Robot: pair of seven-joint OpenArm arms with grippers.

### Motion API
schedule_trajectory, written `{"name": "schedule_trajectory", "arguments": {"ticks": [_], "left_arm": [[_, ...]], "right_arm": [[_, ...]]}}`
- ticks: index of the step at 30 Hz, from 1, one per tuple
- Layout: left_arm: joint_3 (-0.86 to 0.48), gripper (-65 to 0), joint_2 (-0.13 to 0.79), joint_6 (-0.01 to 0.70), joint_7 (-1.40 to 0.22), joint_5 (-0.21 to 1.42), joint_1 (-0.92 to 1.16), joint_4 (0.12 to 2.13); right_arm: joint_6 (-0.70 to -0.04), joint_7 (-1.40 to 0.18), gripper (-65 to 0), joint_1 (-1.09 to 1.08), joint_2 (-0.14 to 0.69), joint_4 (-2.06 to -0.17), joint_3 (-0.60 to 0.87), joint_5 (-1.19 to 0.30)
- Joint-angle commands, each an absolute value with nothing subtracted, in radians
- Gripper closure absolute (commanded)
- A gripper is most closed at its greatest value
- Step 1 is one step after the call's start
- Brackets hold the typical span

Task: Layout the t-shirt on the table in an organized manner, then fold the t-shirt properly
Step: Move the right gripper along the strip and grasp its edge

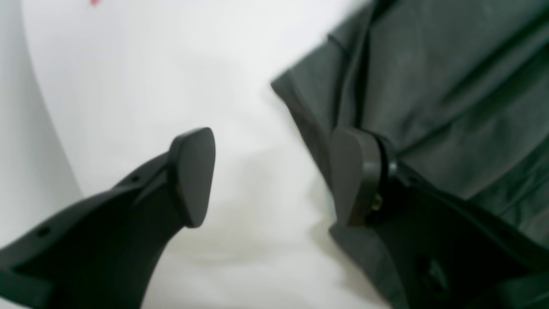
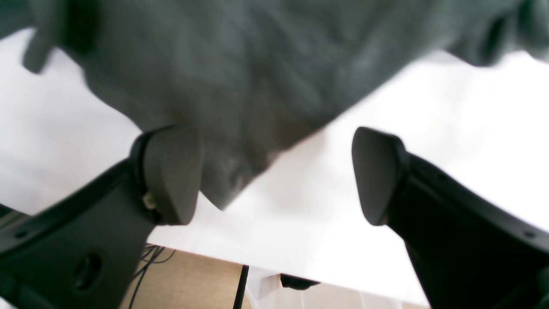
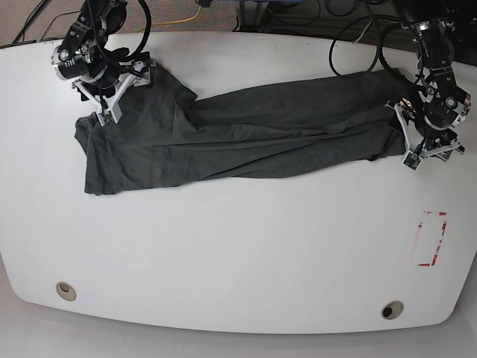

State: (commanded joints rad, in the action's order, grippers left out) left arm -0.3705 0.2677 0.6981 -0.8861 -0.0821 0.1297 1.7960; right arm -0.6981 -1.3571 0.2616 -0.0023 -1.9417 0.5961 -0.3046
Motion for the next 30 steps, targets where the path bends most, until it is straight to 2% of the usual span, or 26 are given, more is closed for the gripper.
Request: {"name": "schedule_trajectory", "arguments": {"ticks": [5,10,12,15,19,21,23,30], "left_arm": [[-0.371,-39.7,0.268,0.698,-0.886,-0.082,0.127,1.796],[-0.371,-39.7,0.269,0.698,-0.886,-0.082,0.127,1.794],[-0.371,-39.7,0.269,0.698,-0.886,-0.082,0.128,1.794],[-0.371,-39.7,0.269,0.698,-0.886,-0.082,0.128,1.794],[-0.371,-39.7,0.269,0.698,-0.886,-0.082,0.131,1.794],[-0.371,-39.7,0.269,0.698,-0.886,-0.082,0.131,1.794],[-0.372,-39.7,0.271,0.698,-0.886,-0.082,0.131,1.794],[-0.371,-39.7,0.283,0.698,-0.886,-0.082,0.131,1.794]], "right_arm": [[-0.698,-1.354,-51.8,0.255,0.002,-1.87,0.596,-0.315],[-0.698,-1.33,-51.5,0.263,0.005,-1.813,0.596,-0.386],[-0.698,-1.328,-49.6,0.265,0.005,-1.81,0.596,-0.4],[-0.698,-1.328,-38.0,0.265,0.005,-1.808,0.595,-0.414],[-0.698,-1.334,-14.6,0.265,0.005,-1.808,0.595,-0.432],[-0.698,-1.334,-5.5,0.265,0.005,-1.808,0.595,-0.446],[-0.698,-1.342,-1.9,0.266,0.005,-1.81,0.595,-0.464],[-0.698,-1.396,-1.9,0.266,0.025,-1.917,0.595,-0.535]]}}
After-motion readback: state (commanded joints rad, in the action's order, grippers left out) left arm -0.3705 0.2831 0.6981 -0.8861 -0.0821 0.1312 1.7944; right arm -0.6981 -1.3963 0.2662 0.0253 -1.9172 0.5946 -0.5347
